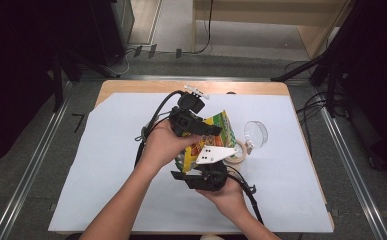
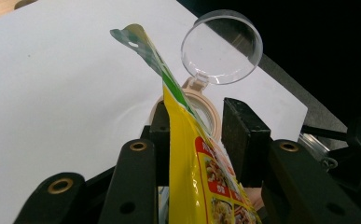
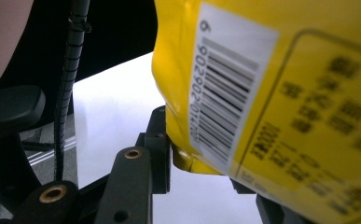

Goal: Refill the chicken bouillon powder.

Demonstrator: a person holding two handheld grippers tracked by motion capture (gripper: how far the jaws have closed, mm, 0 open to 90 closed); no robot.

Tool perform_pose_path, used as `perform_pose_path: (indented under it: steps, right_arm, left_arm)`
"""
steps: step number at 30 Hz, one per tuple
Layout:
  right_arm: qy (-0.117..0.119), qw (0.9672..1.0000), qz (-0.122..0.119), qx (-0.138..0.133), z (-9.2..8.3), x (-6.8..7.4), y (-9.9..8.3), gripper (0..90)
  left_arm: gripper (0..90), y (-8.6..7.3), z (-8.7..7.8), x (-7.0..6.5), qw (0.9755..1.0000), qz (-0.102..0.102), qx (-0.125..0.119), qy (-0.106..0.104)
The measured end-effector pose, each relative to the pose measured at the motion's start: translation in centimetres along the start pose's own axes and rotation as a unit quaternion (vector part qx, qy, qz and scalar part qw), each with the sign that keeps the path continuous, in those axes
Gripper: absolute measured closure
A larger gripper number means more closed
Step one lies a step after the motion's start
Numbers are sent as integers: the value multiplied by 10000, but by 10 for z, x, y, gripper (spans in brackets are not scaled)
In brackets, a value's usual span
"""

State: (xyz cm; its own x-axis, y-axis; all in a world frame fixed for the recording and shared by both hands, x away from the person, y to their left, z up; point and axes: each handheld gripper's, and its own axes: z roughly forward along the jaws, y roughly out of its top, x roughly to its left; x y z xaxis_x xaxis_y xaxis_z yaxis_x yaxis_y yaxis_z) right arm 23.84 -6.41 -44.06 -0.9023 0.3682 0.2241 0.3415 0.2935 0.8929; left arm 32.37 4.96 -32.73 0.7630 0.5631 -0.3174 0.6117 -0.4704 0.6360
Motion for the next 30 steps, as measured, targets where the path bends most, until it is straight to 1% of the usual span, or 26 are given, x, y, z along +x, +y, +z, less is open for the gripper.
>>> perform_pose_path:
  steps: [13,20,27,30]
  right_arm:
    - [-26,10000,-26,10,0,1,0,673]
    - [-36,10000,-56,33,-1,0,3,672]
    - [-20,10000,-53,21,-2,-1,4,672]
    - [-35,10000,-55,22,-3,-1,4,672]
  left_arm:
    - [669,0,0,0,10000,-9,20,5]
    - [669,3,-2,1,10000,-29,19,30]
    - [667,5,0,0,10000,-11,74,61]
    - [667,5,-1,0,10000,-19,42,50]
